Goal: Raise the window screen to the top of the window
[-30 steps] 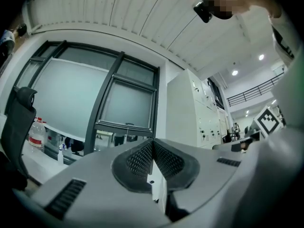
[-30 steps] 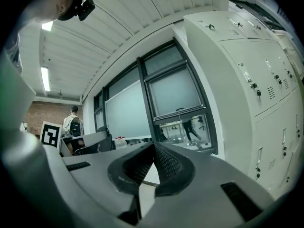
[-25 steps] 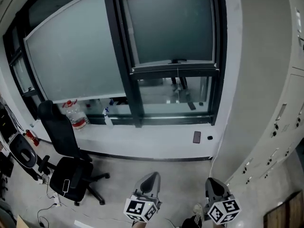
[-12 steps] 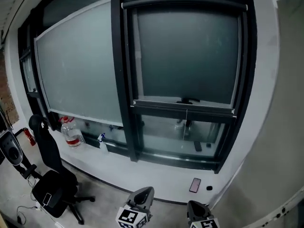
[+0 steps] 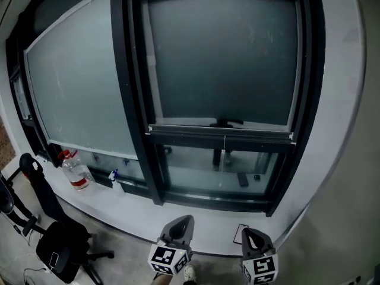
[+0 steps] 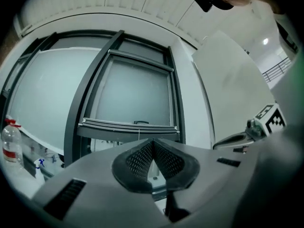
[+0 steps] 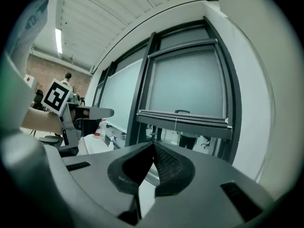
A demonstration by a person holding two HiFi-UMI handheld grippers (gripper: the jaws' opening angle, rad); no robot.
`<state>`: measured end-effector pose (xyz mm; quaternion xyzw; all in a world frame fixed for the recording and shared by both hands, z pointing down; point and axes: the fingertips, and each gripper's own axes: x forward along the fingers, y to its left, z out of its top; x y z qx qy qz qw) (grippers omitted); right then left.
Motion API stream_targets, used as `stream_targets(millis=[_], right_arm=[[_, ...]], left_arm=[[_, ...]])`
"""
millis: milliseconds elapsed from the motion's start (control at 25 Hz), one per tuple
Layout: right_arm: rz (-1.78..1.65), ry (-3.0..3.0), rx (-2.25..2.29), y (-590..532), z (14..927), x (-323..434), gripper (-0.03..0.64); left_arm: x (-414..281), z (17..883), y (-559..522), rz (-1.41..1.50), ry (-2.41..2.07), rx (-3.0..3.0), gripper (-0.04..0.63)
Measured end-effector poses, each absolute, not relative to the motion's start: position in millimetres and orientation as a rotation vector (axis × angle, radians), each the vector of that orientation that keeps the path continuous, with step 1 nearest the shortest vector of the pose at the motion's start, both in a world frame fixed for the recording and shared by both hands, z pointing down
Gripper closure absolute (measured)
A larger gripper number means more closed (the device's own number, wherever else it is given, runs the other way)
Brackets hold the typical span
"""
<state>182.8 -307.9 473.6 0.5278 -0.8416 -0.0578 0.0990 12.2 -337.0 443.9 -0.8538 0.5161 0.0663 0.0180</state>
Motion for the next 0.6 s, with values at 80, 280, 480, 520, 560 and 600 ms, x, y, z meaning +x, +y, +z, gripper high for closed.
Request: stream_targets(millis=[80,280,480,520,560,600], right_arm=[[-0.206,-2.466,1.591,-336.7,462.8,187.4,0.612],[-0.308,-2.432,1.602,-425.1,438.6,175.0,0.611],[-0.26,-2.527,1.675,-520.7,403.0,163.0,0.611],[-0.241,-2.538,1.71,-538.1,398.3,162.6,0.611],[-0.227,-2.542,1.743,-553.7,395.3,161.6,0.611],[-0.215,-2.544,1.77,-567.2,393.8,159.9,0.611]], left_arm=[[11.9,444.5,-366.2,0.245,1.595,-2.667,0.592],[2.7,432.9,-459.8,0.282,1.563,-2.692,0.592],[-6.1,404.2,-556.9,0.348,1.519,-2.67,0.592],[-5.9,400.1,-573.2,0.371,1.52,-2.672,0.592],[-5.6,397.2,-587.7,0.394,1.525,-2.676,0.592],[-4.8,395.3,-600.6,0.41,1.53,-2.679,0.592]])
